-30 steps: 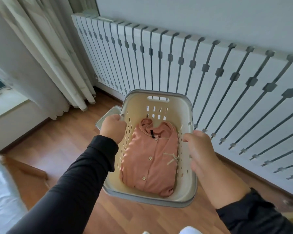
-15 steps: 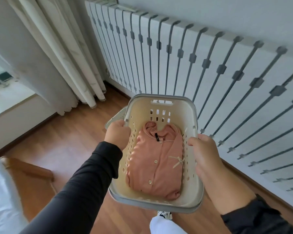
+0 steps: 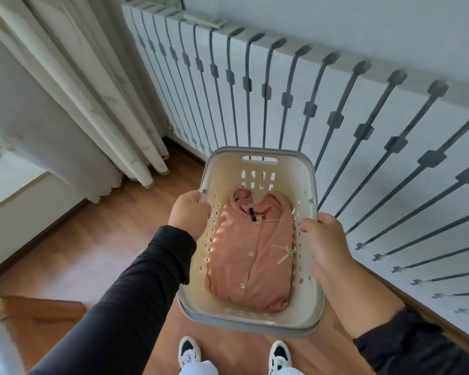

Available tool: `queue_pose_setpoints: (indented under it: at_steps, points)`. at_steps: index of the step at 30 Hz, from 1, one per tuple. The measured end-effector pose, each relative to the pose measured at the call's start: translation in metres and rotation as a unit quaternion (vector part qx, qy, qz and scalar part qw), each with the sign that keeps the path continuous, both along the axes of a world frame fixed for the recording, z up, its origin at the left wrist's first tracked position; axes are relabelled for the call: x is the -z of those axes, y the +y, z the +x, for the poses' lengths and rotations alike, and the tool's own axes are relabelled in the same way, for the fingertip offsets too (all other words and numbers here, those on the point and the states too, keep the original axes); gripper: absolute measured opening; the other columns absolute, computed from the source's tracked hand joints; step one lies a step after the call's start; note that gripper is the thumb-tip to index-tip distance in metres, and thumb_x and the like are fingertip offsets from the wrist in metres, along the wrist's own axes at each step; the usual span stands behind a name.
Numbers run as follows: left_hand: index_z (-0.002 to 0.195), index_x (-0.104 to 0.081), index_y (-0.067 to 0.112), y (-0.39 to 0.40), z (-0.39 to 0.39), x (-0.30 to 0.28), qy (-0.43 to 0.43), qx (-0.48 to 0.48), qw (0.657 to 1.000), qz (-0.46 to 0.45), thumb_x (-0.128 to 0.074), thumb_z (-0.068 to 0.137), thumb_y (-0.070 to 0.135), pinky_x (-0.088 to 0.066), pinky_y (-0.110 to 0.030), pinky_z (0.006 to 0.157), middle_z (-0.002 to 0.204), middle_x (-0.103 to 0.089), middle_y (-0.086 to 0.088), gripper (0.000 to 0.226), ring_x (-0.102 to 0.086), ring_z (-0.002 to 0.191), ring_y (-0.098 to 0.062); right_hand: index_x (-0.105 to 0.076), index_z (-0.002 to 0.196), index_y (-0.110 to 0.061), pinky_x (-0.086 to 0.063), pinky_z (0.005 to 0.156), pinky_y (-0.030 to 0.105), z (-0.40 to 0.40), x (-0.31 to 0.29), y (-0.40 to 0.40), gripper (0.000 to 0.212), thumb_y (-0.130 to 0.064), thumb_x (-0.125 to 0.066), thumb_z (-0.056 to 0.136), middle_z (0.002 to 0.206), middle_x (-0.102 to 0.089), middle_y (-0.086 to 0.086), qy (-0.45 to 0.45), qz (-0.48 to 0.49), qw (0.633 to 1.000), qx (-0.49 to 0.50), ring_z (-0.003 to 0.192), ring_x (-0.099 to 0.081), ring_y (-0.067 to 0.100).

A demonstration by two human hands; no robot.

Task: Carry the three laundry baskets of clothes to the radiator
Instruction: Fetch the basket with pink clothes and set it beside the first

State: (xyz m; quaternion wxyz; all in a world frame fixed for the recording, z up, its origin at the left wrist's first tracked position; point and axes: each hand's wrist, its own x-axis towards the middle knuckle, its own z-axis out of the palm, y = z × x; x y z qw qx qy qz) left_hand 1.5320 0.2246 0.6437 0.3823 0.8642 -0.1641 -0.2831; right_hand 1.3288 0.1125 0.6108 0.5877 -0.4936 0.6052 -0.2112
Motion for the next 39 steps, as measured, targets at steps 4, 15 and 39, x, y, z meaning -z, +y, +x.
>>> queue_pose_setpoints:
  at_steps: [4, 15, 39]
  points:
    - [0.076, -0.052, 0.010, -0.032, 0.040, 0.008, 0.006, 0.062, 0.998, 0.000, -0.044, 0.074, -0.006, -0.028, -0.020, 0.042, 0.068, -0.039, -0.003, 0.018, -0.030, 0.051, -0.015, -0.063, 0.103, -0.009, -0.040, 0.054, 0.026, 0.028, 0.006, -0.014, 0.022, -0.009, -0.056, 0.082, 0.075, -0.054, 0.006, 0.002, -0.011, 0.999, 0.049, 0.061, -0.050, 0.022]
    - [0.105, -0.057, -0.003, -0.084, 0.167, 0.052, 0.065, 0.255, 0.965, 0.007, -0.043, 0.069, 0.006, -0.051, -0.045, 0.065, 0.081, -0.053, -0.006, 0.040, -0.045, 0.071, -0.019, -0.064, 0.095, -0.009, -0.032, 0.053, 0.024, 0.133, 0.036, 0.005, 0.015, -0.004, -0.051, 0.087, 0.067, -0.046, 0.007, -0.037, 0.009, 0.954, 0.297, 0.054, -0.040, 0.018]
    - [0.134, -0.053, 0.009, -0.105, 0.184, 0.292, 0.142, 0.219, 0.965, 0.025, -0.042, 0.079, -0.005, -0.049, -0.040, 0.104, 0.133, -0.060, -0.012, 0.058, -0.057, 0.125, -0.023, -0.063, 0.080, -0.020, -0.050, 0.064, 0.034, 0.170, 0.252, 0.001, 0.022, -0.001, -0.055, 0.088, 0.109, -0.066, 0.027, -0.008, 0.064, 0.939, 0.337, 0.073, -0.059, 0.030]
